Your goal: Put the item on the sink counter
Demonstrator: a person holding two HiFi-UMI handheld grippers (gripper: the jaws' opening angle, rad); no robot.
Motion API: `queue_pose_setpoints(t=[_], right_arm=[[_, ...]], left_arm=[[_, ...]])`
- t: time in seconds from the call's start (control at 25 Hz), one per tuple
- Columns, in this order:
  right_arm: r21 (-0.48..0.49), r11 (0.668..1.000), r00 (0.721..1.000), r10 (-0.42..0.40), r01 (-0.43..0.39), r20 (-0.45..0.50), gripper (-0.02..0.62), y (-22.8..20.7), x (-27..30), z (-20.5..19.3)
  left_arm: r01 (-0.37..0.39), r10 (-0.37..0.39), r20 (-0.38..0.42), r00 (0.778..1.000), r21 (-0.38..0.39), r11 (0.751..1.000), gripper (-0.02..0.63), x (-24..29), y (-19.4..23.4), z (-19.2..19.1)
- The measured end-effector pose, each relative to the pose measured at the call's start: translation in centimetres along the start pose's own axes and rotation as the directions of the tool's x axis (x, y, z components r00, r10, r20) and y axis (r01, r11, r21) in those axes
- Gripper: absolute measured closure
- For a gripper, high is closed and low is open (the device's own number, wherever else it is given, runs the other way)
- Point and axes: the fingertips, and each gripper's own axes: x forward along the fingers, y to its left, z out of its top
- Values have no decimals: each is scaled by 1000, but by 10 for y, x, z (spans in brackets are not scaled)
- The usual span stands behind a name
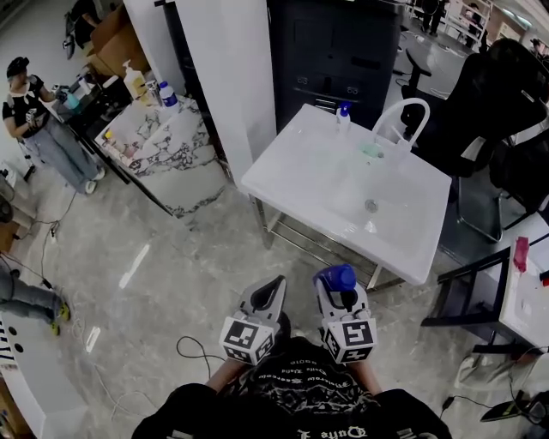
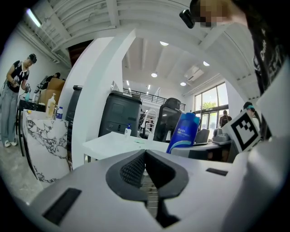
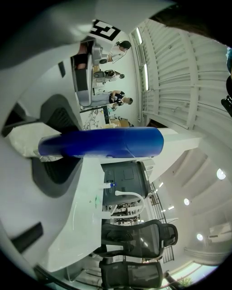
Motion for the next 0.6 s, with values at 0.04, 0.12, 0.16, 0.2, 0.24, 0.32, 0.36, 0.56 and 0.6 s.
queue_pose_setpoints(t=[0.04, 0.12, 0.16, 0.2, 0.24, 0.32, 0.36, 0.56, 0.6], right_arm=[[2, 1000, 1000, -2, 2, 2, 439, -2, 2, 1], [1, 1000, 1000, -7, 7, 5, 439, -4, 9, 4], [-2, 1000, 1000, -11, 11, 7, 439, -6, 13, 6], [-4, 1000, 1000, -16, 16, 10, 439, -8, 19, 8], [-5, 1000, 1000, -25, 25, 14, 439, -11, 25, 10], [-5, 999, 999, -44, 45, 20, 439, -19, 39, 15], [-6, 999, 998, -53, 54, 20, 439, -23, 47, 18], [-2, 994, 994, -111, 111, 8, 439, -47, 91, 34], [6, 992, 992, -130, 130, 4, 439, -52, 102, 36]], left_arm=[[0, 0, -3, 1000, -1, 1000, 600, 4, 3, 0], [3, -3, -5, 1000, -3, 1000, 600, 12, 9, 1], [6, -6, -4, 1000, -2, 1000, 600, 17, 13, 2], [11, -11, -3, 1000, 0, 1000, 600, 22, 17, 2], [17, -17, -3, 1000, 2, 1000, 600, 29, 22, 3], [30, -30, -2, 1000, 6, 1000, 600, 45, 34, 5], [38, -37, -3, 999, 6, 999, 600, 54, 41, 6], [88, -88, 0, 996, 7, 996, 600, 105, 79, 26], [102, -102, -4, 995, 7, 995, 600, 116, 87, 29]])
